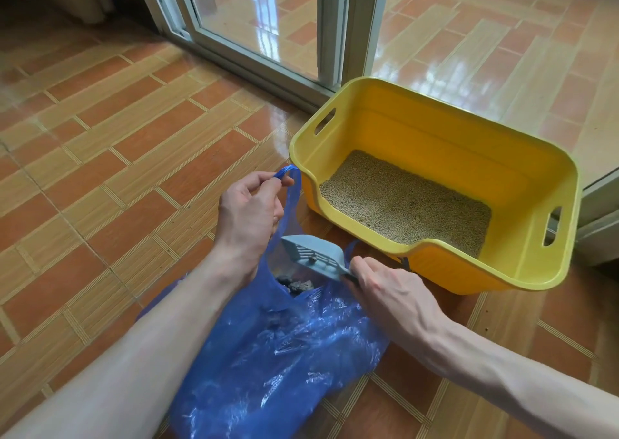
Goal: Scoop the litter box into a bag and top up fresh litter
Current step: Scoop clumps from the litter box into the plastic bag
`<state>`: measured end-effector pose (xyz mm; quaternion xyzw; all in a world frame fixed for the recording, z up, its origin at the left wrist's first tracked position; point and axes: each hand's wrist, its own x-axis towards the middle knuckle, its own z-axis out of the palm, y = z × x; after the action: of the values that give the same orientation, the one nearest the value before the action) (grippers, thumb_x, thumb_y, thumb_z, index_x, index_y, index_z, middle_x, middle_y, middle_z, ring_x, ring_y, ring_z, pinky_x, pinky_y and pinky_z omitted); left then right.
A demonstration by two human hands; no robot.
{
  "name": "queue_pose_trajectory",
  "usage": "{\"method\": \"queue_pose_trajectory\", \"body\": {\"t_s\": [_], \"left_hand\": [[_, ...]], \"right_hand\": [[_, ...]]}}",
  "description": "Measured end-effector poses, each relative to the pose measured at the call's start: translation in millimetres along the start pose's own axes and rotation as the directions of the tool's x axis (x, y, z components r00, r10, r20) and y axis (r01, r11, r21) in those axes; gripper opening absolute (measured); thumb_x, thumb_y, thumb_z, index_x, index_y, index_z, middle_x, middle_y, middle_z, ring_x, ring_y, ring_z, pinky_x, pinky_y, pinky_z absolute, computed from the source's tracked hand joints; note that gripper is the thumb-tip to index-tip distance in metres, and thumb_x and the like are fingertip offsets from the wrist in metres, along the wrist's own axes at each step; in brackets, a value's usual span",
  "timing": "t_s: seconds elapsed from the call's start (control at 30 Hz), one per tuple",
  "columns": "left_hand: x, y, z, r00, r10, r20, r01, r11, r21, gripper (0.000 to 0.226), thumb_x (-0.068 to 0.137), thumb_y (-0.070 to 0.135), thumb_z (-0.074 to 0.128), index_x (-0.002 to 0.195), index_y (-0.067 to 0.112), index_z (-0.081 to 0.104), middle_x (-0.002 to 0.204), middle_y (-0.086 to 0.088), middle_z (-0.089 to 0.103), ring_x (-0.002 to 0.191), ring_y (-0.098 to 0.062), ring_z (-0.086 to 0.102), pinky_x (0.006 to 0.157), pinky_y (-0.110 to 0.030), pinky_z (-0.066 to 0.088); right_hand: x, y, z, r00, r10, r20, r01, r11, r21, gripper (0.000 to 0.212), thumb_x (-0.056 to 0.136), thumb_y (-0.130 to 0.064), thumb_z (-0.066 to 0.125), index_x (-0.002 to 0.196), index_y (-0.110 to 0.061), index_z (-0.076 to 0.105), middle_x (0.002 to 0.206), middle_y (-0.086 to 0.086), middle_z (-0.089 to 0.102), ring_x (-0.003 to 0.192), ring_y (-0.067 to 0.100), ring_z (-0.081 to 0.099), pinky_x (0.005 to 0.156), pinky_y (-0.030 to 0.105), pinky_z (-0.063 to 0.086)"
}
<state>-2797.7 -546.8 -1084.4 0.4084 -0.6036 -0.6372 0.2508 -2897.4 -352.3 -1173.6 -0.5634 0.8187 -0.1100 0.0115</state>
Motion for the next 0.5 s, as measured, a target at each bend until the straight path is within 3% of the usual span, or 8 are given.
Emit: {"method": "queue_pose_trajectory", "body": {"t_s": [0.1, 0.17, 0.27, 0.37, 0.43, 0.5], "left_hand": [[0.3, 0.5, 1.8, 1.000, 0.003, -0.007, -0.003, 1.000, -0.016, 0.022, 0.104, 0.014, 0.050, 0.096, 0.011, 0.070, 0.050, 0.003, 0.032, 0.041, -0.011, 0.021, 0.040, -0.020, 0.017], [-0.7, 0.9, 3.0, 1.000, 0.008, -0.010, -0.008, 1.000, -0.016, 0.022, 0.104, 0.014, 0.049, 0.096, 0.010, 0.070, 0.050, 0.003, 0.031, 0.042, -0.011, 0.020, 0.040, -0.020, 0.017], [-1.9, 1.6, 3.5, 1.000, 0.005, -0.020, -0.005, 1.000, -0.027, 0.021, 0.104, 0.012, 0.049, 0.096, 0.009, 0.069, 0.049, 0.003, 0.030, 0.039, -0.009, 0.020, 0.038, -0.017, 0.018], [-3.5, 3.7, 3.2, 1.000, 0.001, -0.017, -0.002, 0.999, -0.033, 0.021, 0.104, 0.011, 0.049, 0.097, 0.008, 0.068, 0.047, 0.003, 0.031, 0.038, -0.008, 0.021, 0.037, -0.017, 0.019], [-3.8, 4.6, 2.4, 1.000, 0.000, -0.015, 0.000, 1.000, -0.031, 0.021, 0.104, 0.011, 0.049, 0.098, 0.007, 0.069, 0.047, 0.004, 0.031, 0.038, -0.008, 0.021, 0.037, -0.017, 0.019], [-3.8, 5.1, 1.7, 1.000, 0.001, -0.016, -0.002, 1.000, -0.028, 0.021, 0.104, 0.012, 0.049, 0.096, 0.008, 0.069, 0.047, 0.003, 0.031, 0.038, -0.009, 0.022, 0.038, -0.018, 0.020]], "right_hand": [[-2.7, -11.6, 9.0, 1.000, -0.018, -0.021, 0.019, 0.999, 0.042, 0.030, 0.101, -0.045, 0.038, 0.084, -0.021, 0.043, 0.070, -0.005, 0.048, 0.042, 0.021, 0.051, 0.034, 0.031, 0.030], [0.2, -18.1, 19.3, 0.999, -0.048, -0.022, 0.049, 0.999, 0.012, 0.028, 0.100, -0.043, 0.043, 0.082, -0.022, 0.043, 0.068, -0.005, 0.047, 0.041, 0.020, 0.049, 0.032, 0.031, 0.030], [11.9, -18.9, 27.3, 0.987, -0.162, 0.009, 0.162, 0.984, -0.069, 0.021, 0.094, -0.022, 0.065, 0.084, -0.020, 0.046, 0.070, -0.005, 0.046, 0.045, 0.018, 0.048, 0.032, 0.032, 0.035], [21.4, -15.0, 17.0, 0.964, -0.265, 0.022, 0.266, 0.960, -0.082, 0.018, 0.083, 0.001, 0.044, 0.087, -0.016, 0.050, 0.073, -0.001, 0.049, 0.048, 0.019, 0.046, 0.037, 0.032, 0.036], [24.3, -11.9, 14.0, 0.973, -0.228, 0.047, 0.229, 0.973, -0.023, 0.014, 0.085, -0.003, 0.052, 0.088, -0.016, 0.050, 0.076, -0.001, 0.050, 0.050, 0.020, 0.050, 0.038, 0.032, 0.039], [25.2, -10.1, 16.3, 0.990, -0.122, 0.071, 0.118, 0.991, 0.057, 0.013, 0.095, -0.024, 0.061, 0.091, -0.017, 0.051, 0.082, -0.002, 0.054, 0.058, 0.023, 0.057, 0.043, 0.035, 0.044]]}}
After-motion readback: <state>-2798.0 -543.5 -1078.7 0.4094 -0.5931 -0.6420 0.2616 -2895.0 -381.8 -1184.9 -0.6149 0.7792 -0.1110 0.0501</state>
